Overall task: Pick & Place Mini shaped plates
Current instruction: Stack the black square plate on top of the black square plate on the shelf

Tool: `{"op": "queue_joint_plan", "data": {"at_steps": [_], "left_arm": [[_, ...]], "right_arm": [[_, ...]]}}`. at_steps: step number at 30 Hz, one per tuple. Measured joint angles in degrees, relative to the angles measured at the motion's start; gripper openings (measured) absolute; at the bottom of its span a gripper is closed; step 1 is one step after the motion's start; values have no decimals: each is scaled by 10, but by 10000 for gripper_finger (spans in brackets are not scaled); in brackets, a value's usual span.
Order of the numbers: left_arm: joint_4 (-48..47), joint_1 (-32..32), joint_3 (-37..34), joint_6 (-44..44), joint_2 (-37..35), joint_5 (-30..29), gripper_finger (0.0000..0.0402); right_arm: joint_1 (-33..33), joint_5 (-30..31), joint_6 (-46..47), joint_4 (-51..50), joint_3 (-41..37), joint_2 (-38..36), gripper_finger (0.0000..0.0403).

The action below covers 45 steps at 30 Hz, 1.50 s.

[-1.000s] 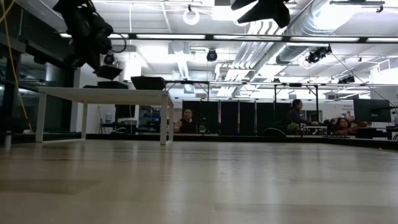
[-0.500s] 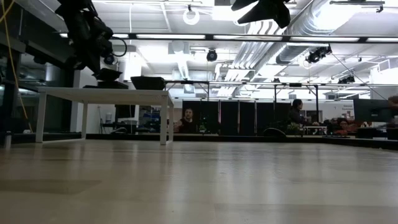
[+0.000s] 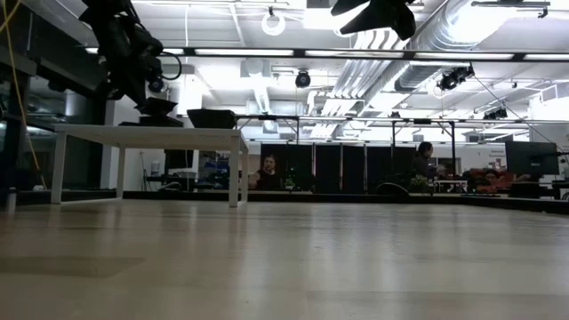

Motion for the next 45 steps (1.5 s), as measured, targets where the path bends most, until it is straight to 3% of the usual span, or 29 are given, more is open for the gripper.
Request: {"op": "queue_joint_plan", "data": {"at_steps": [45], "left_arm": [[21, -39, 0, -17, 0, -16, 1]], "right_arm": [[0, 13, -6, -4, 0, 0, 177]]}}
